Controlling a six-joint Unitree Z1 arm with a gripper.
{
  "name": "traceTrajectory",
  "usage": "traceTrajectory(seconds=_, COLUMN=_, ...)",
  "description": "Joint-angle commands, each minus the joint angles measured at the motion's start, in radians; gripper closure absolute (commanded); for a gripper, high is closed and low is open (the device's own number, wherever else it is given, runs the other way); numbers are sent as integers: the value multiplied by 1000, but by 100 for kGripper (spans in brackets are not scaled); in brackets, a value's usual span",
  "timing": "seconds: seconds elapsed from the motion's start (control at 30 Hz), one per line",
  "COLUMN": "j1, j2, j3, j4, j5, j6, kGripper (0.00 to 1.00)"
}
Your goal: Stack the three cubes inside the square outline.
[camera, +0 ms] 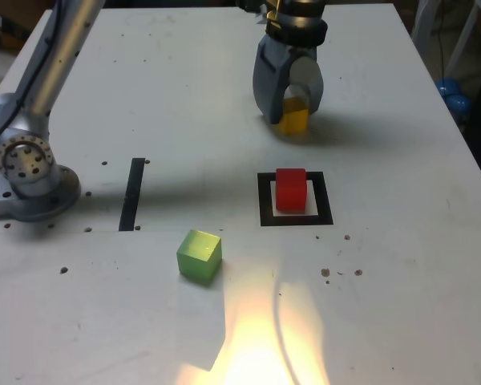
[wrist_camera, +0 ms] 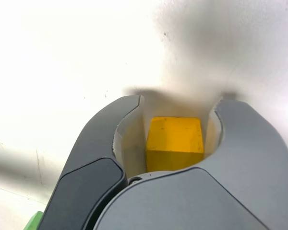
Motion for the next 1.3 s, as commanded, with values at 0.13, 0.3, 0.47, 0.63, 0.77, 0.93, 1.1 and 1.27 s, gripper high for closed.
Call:
traceTrajectory(seconds=0.13, j1=-51, j2=-41, j3=17, j4=6, j5=14, j6=20, kGripper=69)
traceTrajectory(seconds=0.3, j1=-123, j2=-95, j3=34, j4=14, j5=22, j6=24, kGripper=69)
traceTrajectory(seconds=0.47, j1=-203, j2=-143, j3=50, j4=34, j5=19, j6=22, kGripper=69)
traceTrajectory(seconds=0.63, j1=-276, j2=-172, j3=80, j4=39, j5=8, j6=8, kGripper=69)
traceTrajectory(seconds=0.77, j1=-326, j2=-190, j3=105, j4=38, j5=5, j6=-15, kGripper=69)
traceTrajectory(seconds=0.93, j1=-377, j2=-197, j3=122, j4=33, j5=2, j6=-42, kGripper=69)
traceTrajectory(seconds=1.1, j1=-404, j2=-198, j3=133, j4=23, j5=-1, j6=-57, kGripper=69)
traceTrajectory(seconds=1.27, j1=-413, j2=-197, j3=146, j4=9, j5=-4, j6=-64, kGripper=69)
